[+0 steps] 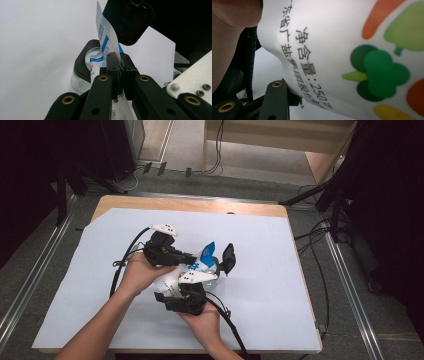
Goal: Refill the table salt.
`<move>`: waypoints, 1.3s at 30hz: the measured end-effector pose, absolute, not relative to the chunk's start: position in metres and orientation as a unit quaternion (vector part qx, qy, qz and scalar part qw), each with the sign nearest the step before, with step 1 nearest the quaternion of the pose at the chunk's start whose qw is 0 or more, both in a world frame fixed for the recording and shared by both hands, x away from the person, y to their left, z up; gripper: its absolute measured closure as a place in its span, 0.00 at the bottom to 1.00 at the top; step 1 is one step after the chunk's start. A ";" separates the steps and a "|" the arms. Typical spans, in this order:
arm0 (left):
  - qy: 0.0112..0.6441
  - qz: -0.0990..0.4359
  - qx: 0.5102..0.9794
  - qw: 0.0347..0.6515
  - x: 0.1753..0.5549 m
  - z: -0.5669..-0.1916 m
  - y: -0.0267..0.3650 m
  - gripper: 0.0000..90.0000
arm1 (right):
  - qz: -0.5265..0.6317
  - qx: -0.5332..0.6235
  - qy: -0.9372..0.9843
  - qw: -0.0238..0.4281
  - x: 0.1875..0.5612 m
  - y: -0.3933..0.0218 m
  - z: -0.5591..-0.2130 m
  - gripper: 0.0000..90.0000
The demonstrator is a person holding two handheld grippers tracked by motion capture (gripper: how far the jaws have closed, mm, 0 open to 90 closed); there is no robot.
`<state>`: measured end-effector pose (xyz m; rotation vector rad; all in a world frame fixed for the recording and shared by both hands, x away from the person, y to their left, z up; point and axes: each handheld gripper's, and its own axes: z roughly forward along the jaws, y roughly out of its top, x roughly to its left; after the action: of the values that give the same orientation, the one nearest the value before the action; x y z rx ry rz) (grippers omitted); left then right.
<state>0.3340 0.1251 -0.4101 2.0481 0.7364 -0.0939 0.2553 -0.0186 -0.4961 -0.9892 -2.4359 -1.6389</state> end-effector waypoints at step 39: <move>0.294 -0.030 0.838 0.459 0.335 -0.407 0.121 0.91 | -0.536 -0.352 -0.766 0.047 0.261 -0.026 -0.496 0.62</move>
<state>0.3348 0.1210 -0.4069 2.0632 0.7252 -0.0751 0.2613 -0.0257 -0.4965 -1.0737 -2.3366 -1.6365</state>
